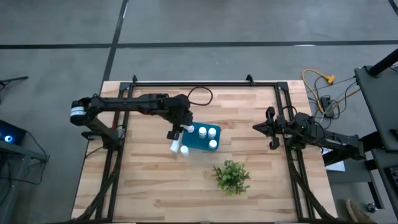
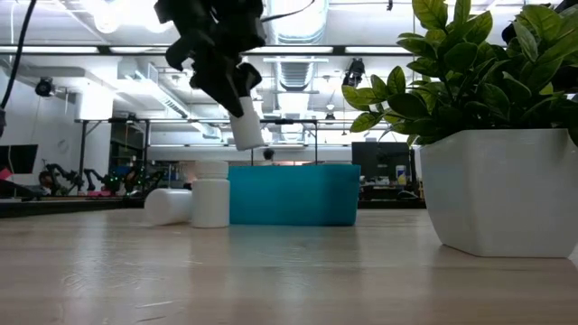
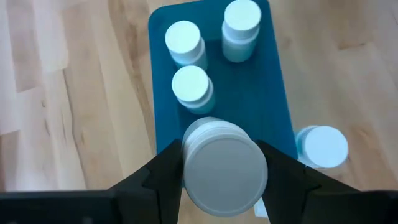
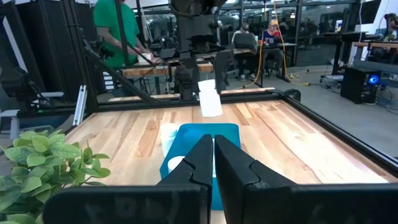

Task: Pick and place pill bottles into a basket
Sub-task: Put the white pill bottle in the blue bin

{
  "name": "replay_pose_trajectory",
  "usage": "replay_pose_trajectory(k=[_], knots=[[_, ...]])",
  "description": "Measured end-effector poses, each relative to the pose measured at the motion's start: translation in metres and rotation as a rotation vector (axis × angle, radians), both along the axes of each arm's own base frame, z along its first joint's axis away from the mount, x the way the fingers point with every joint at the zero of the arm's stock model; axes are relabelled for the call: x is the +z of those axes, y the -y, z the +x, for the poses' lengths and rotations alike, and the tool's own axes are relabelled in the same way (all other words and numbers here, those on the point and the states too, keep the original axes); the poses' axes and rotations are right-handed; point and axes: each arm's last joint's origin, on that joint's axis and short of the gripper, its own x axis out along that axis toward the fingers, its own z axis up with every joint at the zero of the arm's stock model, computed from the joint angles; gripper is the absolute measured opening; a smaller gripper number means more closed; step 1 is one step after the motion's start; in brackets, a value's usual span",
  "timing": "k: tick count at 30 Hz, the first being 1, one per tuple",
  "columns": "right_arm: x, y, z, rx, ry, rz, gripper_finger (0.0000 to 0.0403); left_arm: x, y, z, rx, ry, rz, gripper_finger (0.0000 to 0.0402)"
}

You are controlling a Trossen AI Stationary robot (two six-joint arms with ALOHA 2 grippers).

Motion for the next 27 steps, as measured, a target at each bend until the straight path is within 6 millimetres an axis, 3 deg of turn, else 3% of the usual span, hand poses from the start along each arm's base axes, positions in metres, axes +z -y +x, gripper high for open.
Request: replay_pose_trajectory(k=[27], knots=[[0.0, 0.0, 0.0, 0.0, 0.0, 0.0, 0.0009, -0.06, -0.029, 0.031, -0.014, -0.127, -0.043, 0.0153]])
